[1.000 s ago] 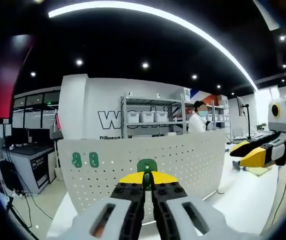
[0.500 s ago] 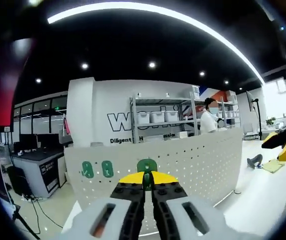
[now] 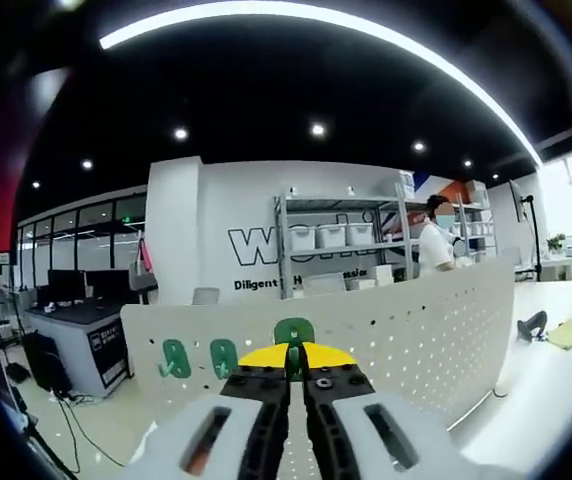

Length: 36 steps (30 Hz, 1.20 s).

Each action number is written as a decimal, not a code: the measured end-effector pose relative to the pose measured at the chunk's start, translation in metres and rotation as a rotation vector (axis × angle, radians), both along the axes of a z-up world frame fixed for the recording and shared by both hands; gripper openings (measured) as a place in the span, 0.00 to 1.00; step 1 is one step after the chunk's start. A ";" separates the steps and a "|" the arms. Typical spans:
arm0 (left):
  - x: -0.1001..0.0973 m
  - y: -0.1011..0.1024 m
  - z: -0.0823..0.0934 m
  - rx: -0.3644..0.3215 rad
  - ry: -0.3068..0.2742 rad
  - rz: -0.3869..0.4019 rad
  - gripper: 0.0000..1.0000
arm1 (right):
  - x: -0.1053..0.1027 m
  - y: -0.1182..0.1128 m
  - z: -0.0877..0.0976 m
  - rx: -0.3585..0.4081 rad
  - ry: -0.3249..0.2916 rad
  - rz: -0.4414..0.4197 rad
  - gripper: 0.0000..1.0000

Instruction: Insert the hook assembly into the mounting plate slot until the hook locks in place.

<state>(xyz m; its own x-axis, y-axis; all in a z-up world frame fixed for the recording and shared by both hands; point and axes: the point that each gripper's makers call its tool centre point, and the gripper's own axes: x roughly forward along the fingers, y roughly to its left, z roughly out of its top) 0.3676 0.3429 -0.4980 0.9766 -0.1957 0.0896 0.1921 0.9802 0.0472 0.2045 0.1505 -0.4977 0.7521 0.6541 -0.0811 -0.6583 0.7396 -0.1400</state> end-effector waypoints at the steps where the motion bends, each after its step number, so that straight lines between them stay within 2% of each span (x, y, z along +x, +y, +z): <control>1: 0.001 0.000 -0.001 0.001 0.001 0.000 0.04 | 0.000 -0.001 0.000 -0.001 0.001 -0.002 0.50; 9: 0.019 -0.001 -0.002 -0.004 -0.011 0.025 0.04 | -0.002 -0.001 0.001 -0.020 -0.003 -0.003 0.58; 12: 0.023 0.000 -0.004 -0.009 -0.011 0.035 0.04 | -0.003 0.000 0.002 -0.019 -0.002 0.000 0.64; 18: 0.029 0.003 -0.008 -0.014 -0.003 0.040 0.04 | -0.005 0.005 0.008 -0.008 -0.015 0.008 0.82; 24: 0.035 0.007 -0.010 -0.025 -0.003 0.050 0.04 | -0.005 0.003 0.018 0.036 -0.045 -0.004 0.93; 29: 0.039 0.004 -0.012 -0.029 -0.002 0.047 0.04 | -0.006 0.002 0.027 0.061 -0.071 -0.006 0.98; 36: 0.047 0.004 -0.015 -0.037 -0.003 0.053 0.04 | -0.003 0.000 0.023 0.048 -0.061 -0.017 0.99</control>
<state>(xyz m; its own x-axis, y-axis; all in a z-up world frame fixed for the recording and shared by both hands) 0.4143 0.3473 -0.5131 0.9853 -0.1398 0.0982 0.1394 0.9902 0.0116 0.2011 0.1501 -0.4742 0.7656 0.6433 -0.0034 -0.6370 0.7573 -0.1437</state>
